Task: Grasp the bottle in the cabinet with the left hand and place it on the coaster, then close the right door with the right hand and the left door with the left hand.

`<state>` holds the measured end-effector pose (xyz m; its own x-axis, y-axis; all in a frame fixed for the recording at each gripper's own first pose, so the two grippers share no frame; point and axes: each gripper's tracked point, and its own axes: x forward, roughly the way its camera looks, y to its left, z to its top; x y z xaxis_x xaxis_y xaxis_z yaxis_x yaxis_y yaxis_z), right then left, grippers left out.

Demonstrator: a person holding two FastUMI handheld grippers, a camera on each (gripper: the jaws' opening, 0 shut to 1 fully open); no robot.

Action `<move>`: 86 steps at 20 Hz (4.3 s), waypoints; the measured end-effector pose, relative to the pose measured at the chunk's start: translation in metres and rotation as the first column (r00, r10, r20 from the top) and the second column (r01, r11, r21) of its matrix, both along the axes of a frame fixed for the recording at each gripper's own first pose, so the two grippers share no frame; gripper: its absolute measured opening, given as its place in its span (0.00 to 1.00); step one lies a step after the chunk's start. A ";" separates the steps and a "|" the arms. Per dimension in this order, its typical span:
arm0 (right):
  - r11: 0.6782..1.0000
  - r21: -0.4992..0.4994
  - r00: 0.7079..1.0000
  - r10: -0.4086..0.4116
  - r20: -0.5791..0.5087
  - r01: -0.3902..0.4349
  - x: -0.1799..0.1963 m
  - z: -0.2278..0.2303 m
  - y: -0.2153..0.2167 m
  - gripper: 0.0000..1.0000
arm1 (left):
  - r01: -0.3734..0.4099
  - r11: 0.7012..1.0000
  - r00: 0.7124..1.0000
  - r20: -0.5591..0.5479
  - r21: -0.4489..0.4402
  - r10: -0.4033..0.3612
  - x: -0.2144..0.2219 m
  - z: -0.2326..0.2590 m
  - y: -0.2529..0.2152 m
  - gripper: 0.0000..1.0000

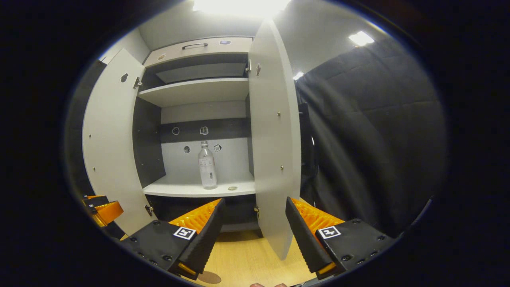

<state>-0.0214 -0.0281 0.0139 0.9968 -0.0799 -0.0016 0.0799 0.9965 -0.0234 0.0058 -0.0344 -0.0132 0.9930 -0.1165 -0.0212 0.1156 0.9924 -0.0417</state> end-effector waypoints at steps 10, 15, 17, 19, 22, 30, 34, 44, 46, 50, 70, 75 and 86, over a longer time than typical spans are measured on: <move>0.971 -0.014 0.967 -0.237 0.090 0.239 -0.024 0.039 -0.115 0.92 | 0.082 0.996 0.995 0.046 0.023 -0.083 0.101 0.043 -0.058 0.89; 0.951 0.025 0.946 -0.309 0.094 0.308 -0.012 0.045 -0.167 0.95 | 0.062 0.998 0.993 0.097 0.023 -0.064 0.158 0.069 -0.077 0.97; 0.948 0.036 0.943 -0.318 0.093 0.316 -0.008 0.047 -0.181 0.95 | 0.061 0.998 0.993 0.104 0.035 -0.064 0.180 0.074 -0.086 0.94; 0.945 0.043 0.941 -0.326 0.089 0.323 -0.003 0.045 -0.193 0.95 | 0.065 0.997 0.992 0.104 0.038 -0.069 0.205 0.079 -0.096 0.94; 0.947 0.055 0.944 -0.320 0.077 0.317 0.004 0.040 -0.204 0.92 | 0.070 0.997 0.992 0.100 0.028 -0.072 0.238 0.081 -0.111 0.94; 0.935 0.075 0.933 -0.353 0.072 0.348 0.015 0.038 -0.242 0.92 | 0.063 0.993 0.998 0.016 0.097 -0.065 0.316 0.054 -0.135 0.94; 0.928 0.091 0.929 -0.366 0.047 0.361 0.020 0.029 -0.252 0.95 | 0.058 0.996 0.998 -0.033 0.067 -0.056 0.332 0.042 -0.136 0.94; 0.936 0.094 0.938 -0.344 0.027 0.341 0.037 0.020 -0.251 0.95 | 0.057 0.997 0.995 -0.086 0.050 -0.053 0.361 0.022 -0.139 0.99; 0.934 0.091 0.936 -0.350 0.026 0.347 0.041 0.019 -0.252 0.95 | 0.056 0.996 0.995 -0.081 0.062 -0.051 0.366 0.023 -0.139 0.92; 0.931 0.103 0.934 -0.355 0.023 0.351 0.042 0.016 -0.252 0.95 | 0.055 0.996 0.996 -0.069 0.076 -0.050 0.370 0.025 -0.137 0.72; 0.937 0.101 0.942 -0.336 0.008 0.334 0.039 0.021 -0.249 0.95 | 0.157 0.987 0.987 0.021 -0.043 -0.157 0.261 0.066 -0.097 0.75; 0.933 0.106 0.938 -0.347 0.013 0.344 0.038 0.024 -0.246 0.92 | 0.195 0.981 0.981 0.006 -0.001 -0.195 0.209 0.049 -0.082 0.75; 0.940 0.079 0.942 -0.334 0.036 0.331 0.001 0.025 -0.212 0.92 | 0.292 0.956 0.954 -0.075 0.020 -0.290 0.104 -0.048 -0.064 0.64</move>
